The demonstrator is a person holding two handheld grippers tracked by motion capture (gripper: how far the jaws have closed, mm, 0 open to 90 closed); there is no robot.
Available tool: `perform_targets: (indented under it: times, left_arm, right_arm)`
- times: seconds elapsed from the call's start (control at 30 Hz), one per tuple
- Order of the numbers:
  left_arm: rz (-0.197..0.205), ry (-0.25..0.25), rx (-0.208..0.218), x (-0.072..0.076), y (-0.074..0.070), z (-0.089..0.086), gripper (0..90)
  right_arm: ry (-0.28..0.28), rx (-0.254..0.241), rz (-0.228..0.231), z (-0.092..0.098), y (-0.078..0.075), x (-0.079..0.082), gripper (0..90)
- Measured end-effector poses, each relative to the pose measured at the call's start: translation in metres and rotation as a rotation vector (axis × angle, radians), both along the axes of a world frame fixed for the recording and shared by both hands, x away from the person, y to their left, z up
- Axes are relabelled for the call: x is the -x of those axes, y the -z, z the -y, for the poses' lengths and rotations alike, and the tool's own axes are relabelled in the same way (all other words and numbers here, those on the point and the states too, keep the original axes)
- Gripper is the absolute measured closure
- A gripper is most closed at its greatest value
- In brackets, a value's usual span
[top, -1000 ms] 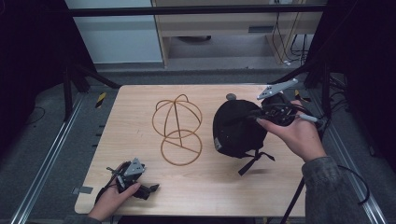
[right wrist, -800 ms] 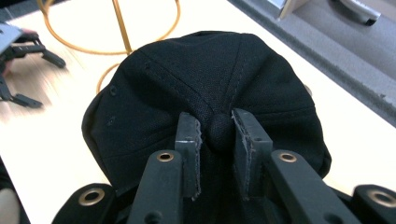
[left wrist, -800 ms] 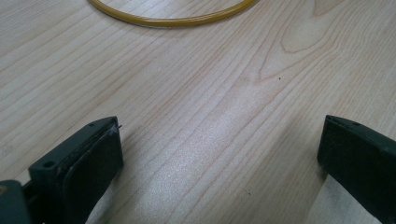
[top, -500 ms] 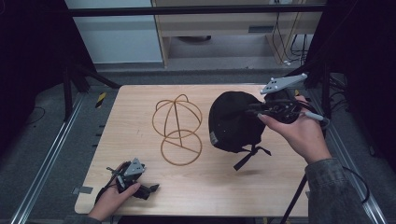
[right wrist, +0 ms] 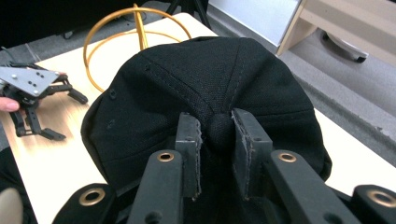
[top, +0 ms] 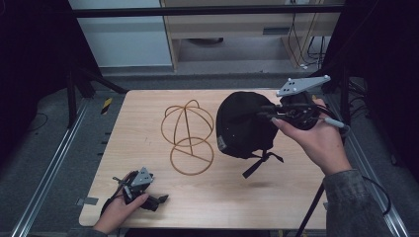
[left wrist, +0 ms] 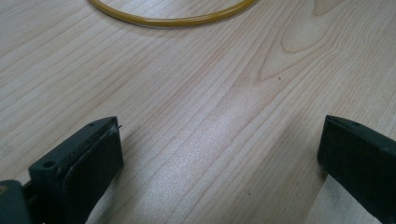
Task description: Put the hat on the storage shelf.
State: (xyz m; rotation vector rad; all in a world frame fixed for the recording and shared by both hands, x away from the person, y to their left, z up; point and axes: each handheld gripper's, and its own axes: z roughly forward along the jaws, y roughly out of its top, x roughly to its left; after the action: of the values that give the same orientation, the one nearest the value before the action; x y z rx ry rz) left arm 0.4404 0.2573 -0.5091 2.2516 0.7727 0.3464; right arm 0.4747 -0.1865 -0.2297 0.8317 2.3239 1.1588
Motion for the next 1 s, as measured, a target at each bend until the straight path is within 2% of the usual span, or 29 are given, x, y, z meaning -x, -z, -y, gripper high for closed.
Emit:
perform_targets:
  times: [0.6,1.0]
  left_arm:
    - [0.000,0.000,-0.001,0.000,0.000,0.000,0.0]
    - [-0.002,0.001,-0.002,0.000,0.000,0.000,0.0]
  right_arm:
    - [-0.033,-0.051,0.046,-0.015,-0.019,0.010,73.9]
    - [-0.060,-0.065,0.069,-0.030,-0.027,0.015,73.9]
